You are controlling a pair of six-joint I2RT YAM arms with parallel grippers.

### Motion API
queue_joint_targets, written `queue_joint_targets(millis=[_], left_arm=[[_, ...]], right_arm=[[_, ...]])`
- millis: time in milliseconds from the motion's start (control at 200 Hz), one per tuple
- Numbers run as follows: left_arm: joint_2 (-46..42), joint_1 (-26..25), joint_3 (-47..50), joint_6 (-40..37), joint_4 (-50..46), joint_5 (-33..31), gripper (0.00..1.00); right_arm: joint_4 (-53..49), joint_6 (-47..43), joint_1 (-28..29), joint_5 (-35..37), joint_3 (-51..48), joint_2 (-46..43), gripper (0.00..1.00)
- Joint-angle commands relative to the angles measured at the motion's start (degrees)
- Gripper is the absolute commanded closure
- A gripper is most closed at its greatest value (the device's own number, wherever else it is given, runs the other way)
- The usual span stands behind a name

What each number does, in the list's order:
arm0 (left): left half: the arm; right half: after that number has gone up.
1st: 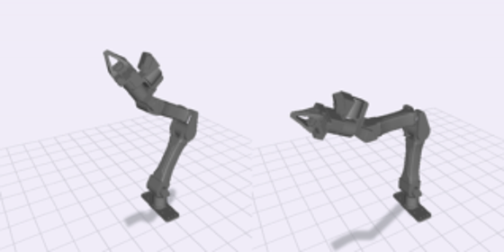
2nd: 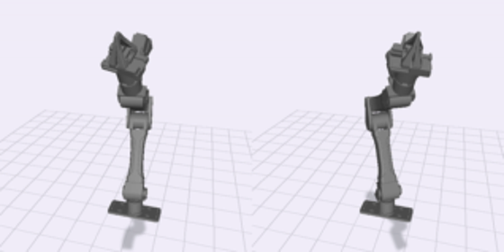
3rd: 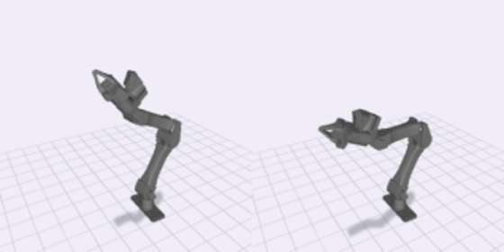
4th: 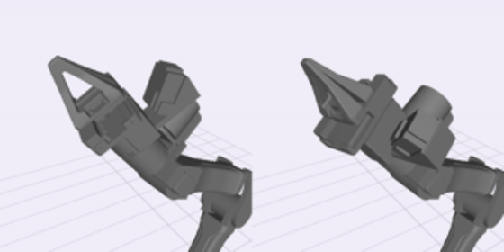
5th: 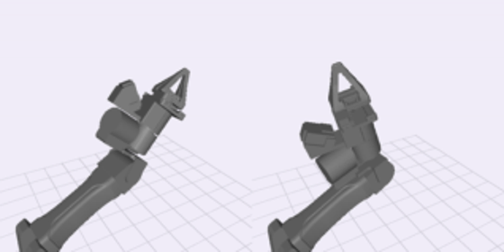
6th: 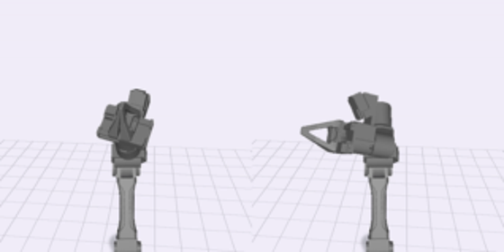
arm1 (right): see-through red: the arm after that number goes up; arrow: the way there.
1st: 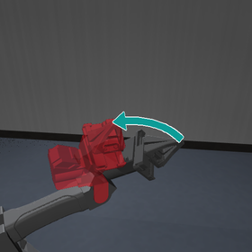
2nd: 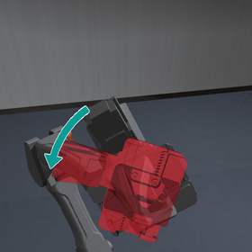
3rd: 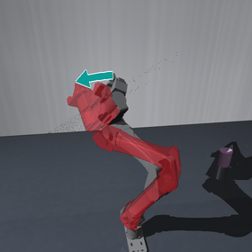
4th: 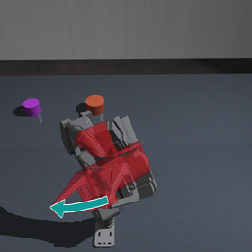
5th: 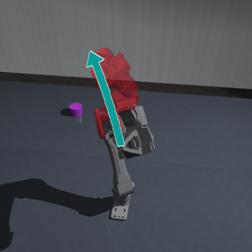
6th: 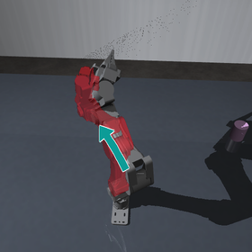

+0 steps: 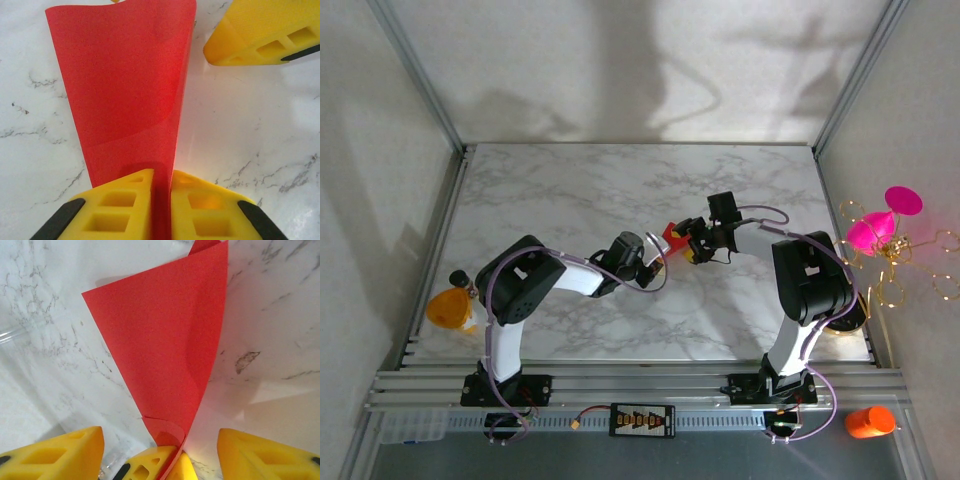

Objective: Fold a paper plane with a square sheet of paper (pick it up from the middle)
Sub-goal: Fold the wing for the fifth time at the center of the table.

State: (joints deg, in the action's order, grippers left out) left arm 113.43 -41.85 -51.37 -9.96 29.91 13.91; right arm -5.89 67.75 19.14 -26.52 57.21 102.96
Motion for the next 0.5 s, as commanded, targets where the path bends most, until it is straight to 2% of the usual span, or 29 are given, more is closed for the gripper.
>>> queue_joint_targets(millis=[0, 305, 496], left_arm=[[1.4, 1.2, -1.1, 2.6, -2.3, 3.4, 0.85], [2.4, 4.6, -3.1, 11.2, -5.3, 11.1, 0.88], [3.4, 6.3, -4.9, 16.4, -7.7, 15.6, 0.89]], right_arm=[[-1.8, -1.5, -0.6, 2.5, 0.8, -2.4, 0.34], [-1.7, -4.1, -1.6, 6.8, -0.5, -6.2, 0.30], [-0.6, -4.6, -1.6, 6.9, -1.6, -6.8, 0.30]])
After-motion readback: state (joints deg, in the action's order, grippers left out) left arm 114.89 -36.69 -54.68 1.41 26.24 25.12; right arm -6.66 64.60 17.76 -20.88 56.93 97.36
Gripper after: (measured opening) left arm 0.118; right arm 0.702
